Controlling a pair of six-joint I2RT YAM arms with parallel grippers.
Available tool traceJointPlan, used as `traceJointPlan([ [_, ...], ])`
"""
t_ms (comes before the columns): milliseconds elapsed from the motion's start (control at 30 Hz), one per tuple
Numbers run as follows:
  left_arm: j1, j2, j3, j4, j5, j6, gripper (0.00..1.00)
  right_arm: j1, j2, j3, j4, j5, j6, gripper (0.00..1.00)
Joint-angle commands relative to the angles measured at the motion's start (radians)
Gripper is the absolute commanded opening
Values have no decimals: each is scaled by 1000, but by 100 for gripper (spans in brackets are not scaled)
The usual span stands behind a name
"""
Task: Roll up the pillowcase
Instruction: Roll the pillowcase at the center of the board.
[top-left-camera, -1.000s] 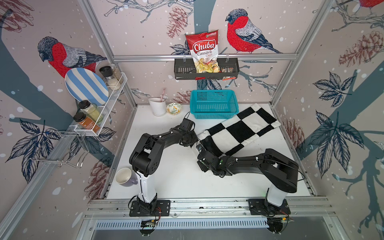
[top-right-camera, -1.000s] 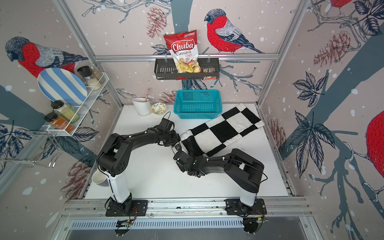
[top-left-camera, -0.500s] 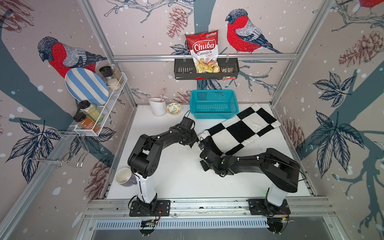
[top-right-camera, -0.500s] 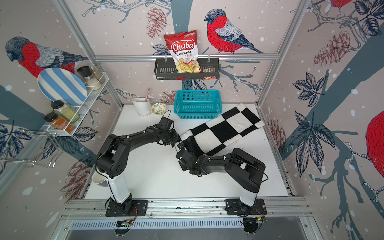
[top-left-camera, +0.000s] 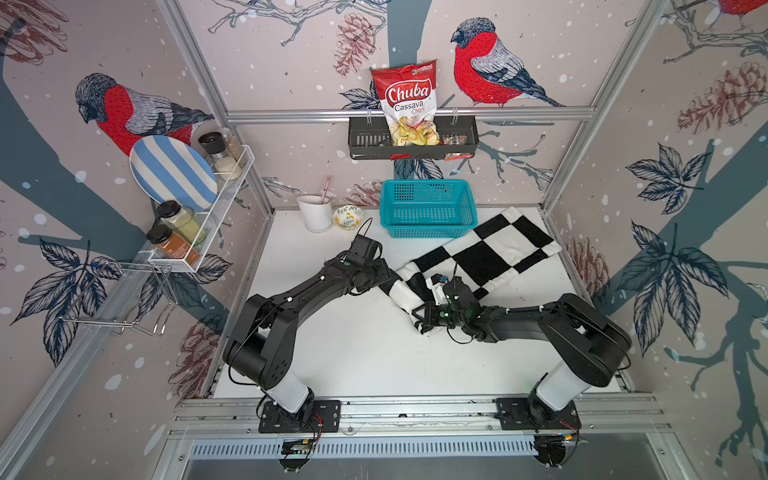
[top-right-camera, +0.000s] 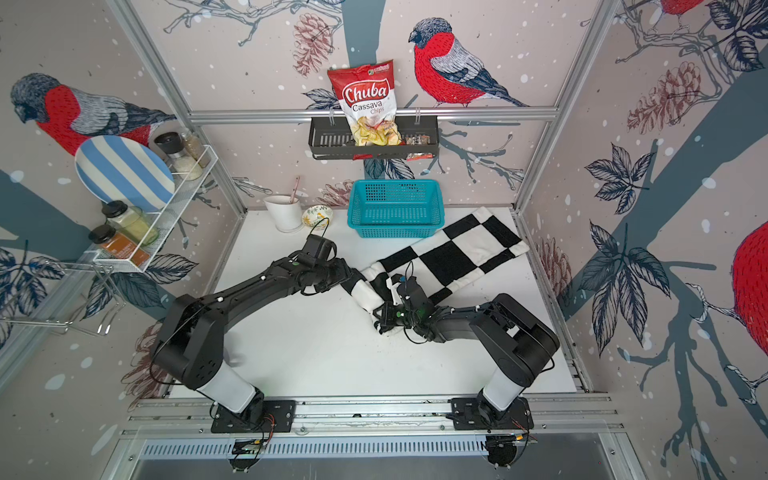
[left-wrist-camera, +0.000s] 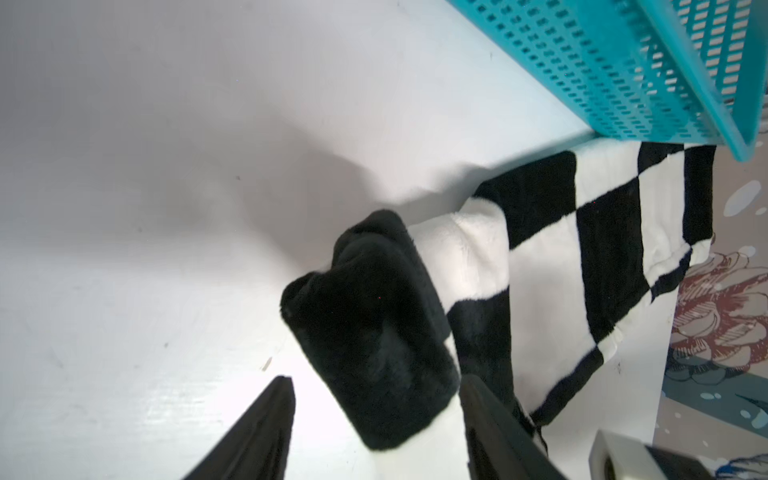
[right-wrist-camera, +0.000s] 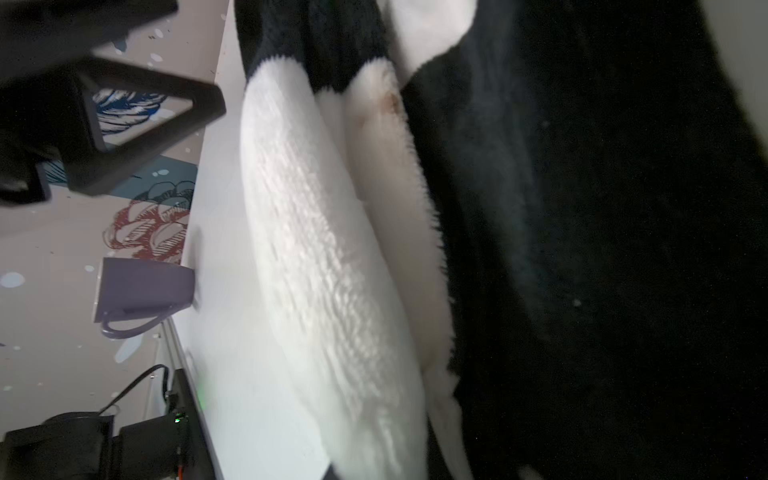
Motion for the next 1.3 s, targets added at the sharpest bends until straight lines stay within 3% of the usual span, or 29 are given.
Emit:
traceJointPlan([
  [0, -10, -11, -66, 104, 69, -65, 68, -13, 10, -21, 103, -82, 100, 0],
  [200, -15, 62, -83, 228, 105, -107, 76, -11, 6, -17, 81, -78, 83, 0],
  [333, -18, 124, -43, 218, 84, -96, 77, -12, 2, -26, 85, -82, 86, 0],
  [500, -38, 215, 25, 190, 75, -81, 69, -16, -2, -31, 87, -83, 86, 0],
  [600, -52, 269, 63, 156, 66, -68, 57, -23, -13, -31, 82, -80, 80, 0],
  [667, -58, 297, 86, 121, 51, -54, 48, -27, -27, -31, 66, -71, 70, 9],
  [767, -64, 314, 104, 89, 31, -40, 40, -27, -63, -23, 2, -33, 30, 35],
  [867, -63, 324, 117, 70, 26, -32, 36, -23, -127, -11, -112, 50, -33, 55],
  [933, -64, 330, 129, 56, 22, -23, 36, 1, -184, 17, -259, 177, -96, 69],
  [1133, -68, 333, 145, 49, 23, -16, 36, 205, -273, 143, -537, 682, -294, 72],
  [1267, -69, 338, 149, 49, 26, -13, 36, 275, -256, 192, -519, 673, -385, 67],
])
